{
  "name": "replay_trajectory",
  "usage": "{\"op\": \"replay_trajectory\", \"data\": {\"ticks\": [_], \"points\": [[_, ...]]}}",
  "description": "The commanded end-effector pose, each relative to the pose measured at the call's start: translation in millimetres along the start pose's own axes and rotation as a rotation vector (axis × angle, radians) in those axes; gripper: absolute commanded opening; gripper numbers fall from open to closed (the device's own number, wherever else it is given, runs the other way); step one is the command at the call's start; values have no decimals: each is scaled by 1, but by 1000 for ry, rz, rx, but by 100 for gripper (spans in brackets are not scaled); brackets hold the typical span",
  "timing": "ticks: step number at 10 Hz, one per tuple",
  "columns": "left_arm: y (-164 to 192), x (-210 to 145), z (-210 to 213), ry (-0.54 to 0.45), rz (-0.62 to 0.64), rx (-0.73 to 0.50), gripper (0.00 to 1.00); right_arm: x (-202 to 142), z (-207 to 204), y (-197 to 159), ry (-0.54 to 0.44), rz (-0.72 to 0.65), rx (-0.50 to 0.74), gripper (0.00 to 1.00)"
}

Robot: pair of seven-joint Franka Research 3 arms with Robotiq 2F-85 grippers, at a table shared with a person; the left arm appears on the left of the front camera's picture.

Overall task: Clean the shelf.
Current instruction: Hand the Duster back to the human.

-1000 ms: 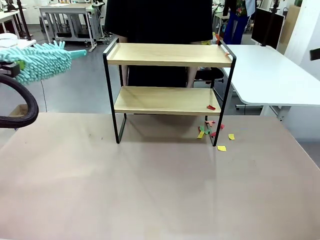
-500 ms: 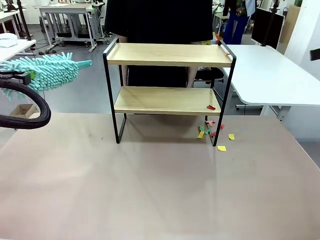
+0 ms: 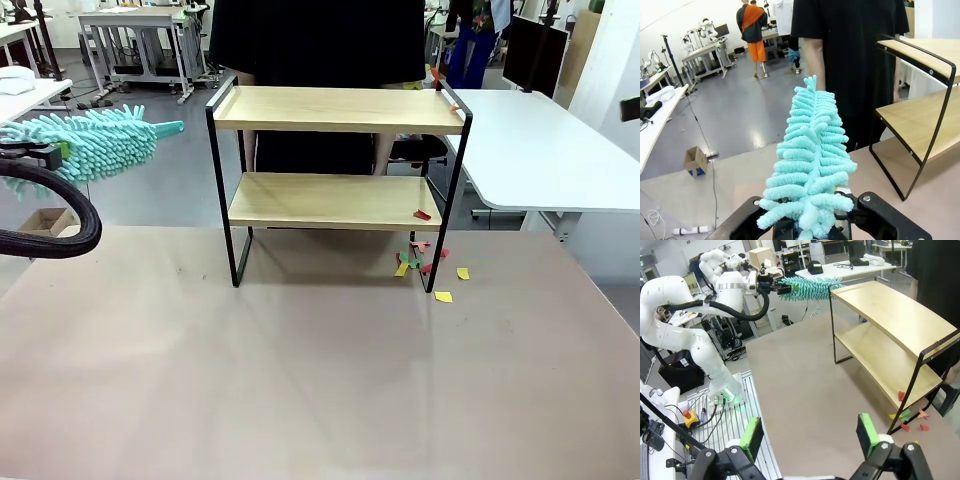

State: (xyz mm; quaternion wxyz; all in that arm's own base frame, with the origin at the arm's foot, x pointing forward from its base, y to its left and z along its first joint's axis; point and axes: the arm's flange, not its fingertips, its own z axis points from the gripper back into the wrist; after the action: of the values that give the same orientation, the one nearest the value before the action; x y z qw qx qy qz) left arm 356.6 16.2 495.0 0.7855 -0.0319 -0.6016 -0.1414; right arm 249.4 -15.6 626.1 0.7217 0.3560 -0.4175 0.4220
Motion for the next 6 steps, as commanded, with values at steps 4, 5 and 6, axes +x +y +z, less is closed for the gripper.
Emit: {"op": "replay_trajectory", "data": {"ticks": [4, 5, 6], "points": [[2, 2, 1, 0, -5, 0, 17, 3, -1, -2, -24, 25, 8, 100], [2, 2, 1, 0, -5, 0, 17, 3, -1, -2, -24, 25, 8, 100], [2, 2, 1, 0, -5, 0, 17, 3, -1, -2, -24, 25, 8, 100]]}}
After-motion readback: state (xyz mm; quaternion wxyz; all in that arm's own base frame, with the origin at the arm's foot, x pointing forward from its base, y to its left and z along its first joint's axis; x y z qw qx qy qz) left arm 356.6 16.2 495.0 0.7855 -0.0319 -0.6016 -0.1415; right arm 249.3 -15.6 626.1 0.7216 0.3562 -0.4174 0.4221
